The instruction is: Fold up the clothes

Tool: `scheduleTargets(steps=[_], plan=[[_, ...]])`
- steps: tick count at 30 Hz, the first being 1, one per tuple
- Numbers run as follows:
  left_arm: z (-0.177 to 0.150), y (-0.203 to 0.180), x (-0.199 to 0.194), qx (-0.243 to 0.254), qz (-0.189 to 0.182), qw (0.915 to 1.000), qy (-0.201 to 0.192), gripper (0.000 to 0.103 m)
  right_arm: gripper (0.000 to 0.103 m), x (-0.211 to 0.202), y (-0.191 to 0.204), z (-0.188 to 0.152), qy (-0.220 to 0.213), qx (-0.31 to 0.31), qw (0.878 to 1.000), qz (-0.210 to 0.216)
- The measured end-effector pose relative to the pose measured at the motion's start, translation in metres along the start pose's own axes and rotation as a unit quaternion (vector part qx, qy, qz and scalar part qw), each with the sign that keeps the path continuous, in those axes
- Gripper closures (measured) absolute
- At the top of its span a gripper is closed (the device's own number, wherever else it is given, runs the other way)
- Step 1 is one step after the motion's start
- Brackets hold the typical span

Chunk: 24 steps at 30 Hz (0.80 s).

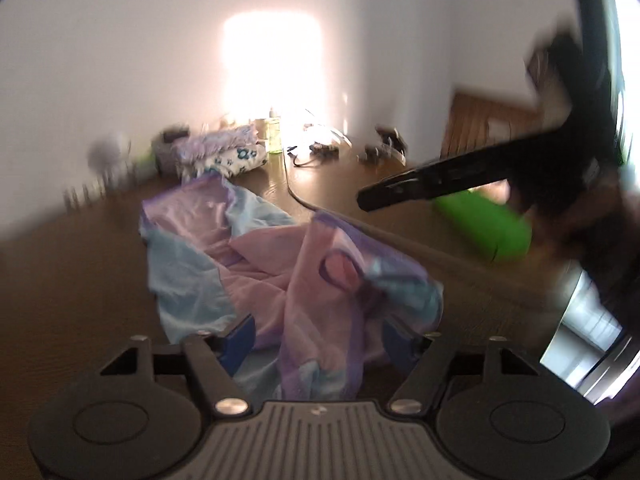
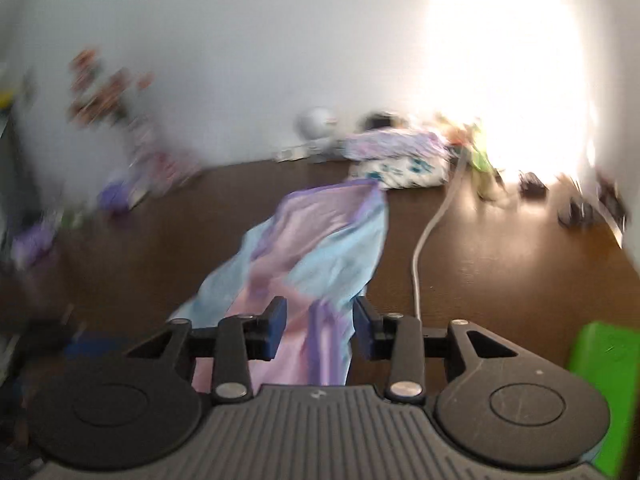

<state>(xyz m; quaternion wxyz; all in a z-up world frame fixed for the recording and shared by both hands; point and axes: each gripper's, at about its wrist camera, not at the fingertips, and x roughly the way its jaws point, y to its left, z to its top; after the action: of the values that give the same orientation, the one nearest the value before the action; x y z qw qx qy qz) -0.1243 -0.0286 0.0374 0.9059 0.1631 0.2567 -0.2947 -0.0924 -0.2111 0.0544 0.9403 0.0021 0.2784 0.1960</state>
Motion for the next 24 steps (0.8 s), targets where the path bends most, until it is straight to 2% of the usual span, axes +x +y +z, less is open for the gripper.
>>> scheduleTargets(steps=[2, 3, 5, 7, 8, 9, 10, 12, 15, 18, 20, 22, 24], plan=[[-0.01, -0.017, 0.002, 0.072, 0.019, 0.9972, 0.005, 0.038, 0.066, -0.004, 0.019, -0.015, 0.03, -0.037, 0.999, 0.005], [-0.012, -0.022, 0.006, 0.088, 0.02, 0.9958, 0.015, 0.038, 0.066, -0.003, 0.028, -0.022, 0.039, -0.055, 0.998, 0.004], [-0.016, -0.025, 0.016, 0.092, 0.018, 0.9953, 0.027, 0.038, 0.066, 0.003, 0.045, -0.03, 0.043, -0.086, 0.995, -0.005], [-0.017, -0.024, 0.023, 0.078, 0.033, 0.9957, 0.037, 0.038, 0.066, 0.015, 0.059, -0.037, 0.043, -0.13, 0.99, -0.035], [-0.016, -0.025, 0.025, 0.077, 0.049, 0.9949, 0.043, 0.038, 0.073, 0.022, 0.065, -0.04, 0.045, -0.152, 0.986, -0.056], [-0.016, -0.025, 0.027, 0.077, 0.068, 0.9937, 0.047, 0.038, 0.094, 0.028, 0.069, -0.042, 0.047, -0.167, 0.982, -0.078], [-0.016, -0.025, 0.029, 0.077, 0.091, 0.9917, 0.049, 0.038, 0.1, 0.025, 0.067, -0.04, 0.04, -0.157, 0.984, -0.08], [-0.013, -0.027, 0.028, 0.073, 0.135, 0.9874, 0.038, 0.038, 0.1, 0.016, 0.061, -0.035, 0.02, -0.125, 0.989, -0.072], [0.001, -0.042, 0.025, 0.06, 0.175, 0.9827, -0.003, 0.036, 0.101, 0.002, 0.051, -0.025, -0.008, -0.077, 0.996, -0.041], [0.007, -0.052, 0.034, 0.061, 0.175, 0.9827, -0.006, 0.033, 0.101, -0.009, 0.047, -0.022, -0.027, -0.071, 0.996, -0.038], [0.005, -0.053, 0.044, 0.061, 0.186, 0.9806, 0.01, 0.033, 0.101, -0.016, 0.045, -0.025, -0.03, -0.07, 0.996, -0.038], [0.0, -0.05, 0.054, 0.068, 0.209, 0.9748, 0.038, 0.033, 0.101, -0.022, 0.043, -0.028, -0.034, -0.062, 0.997, -0.042], [-0.006, -0.045, 0.051, 0.07, 0.231, 0.9693, 0.046, 0.034, 0.101, -0.027, 0.04, -0.031, -0.04, -0.055, 0.996, -0.05]])
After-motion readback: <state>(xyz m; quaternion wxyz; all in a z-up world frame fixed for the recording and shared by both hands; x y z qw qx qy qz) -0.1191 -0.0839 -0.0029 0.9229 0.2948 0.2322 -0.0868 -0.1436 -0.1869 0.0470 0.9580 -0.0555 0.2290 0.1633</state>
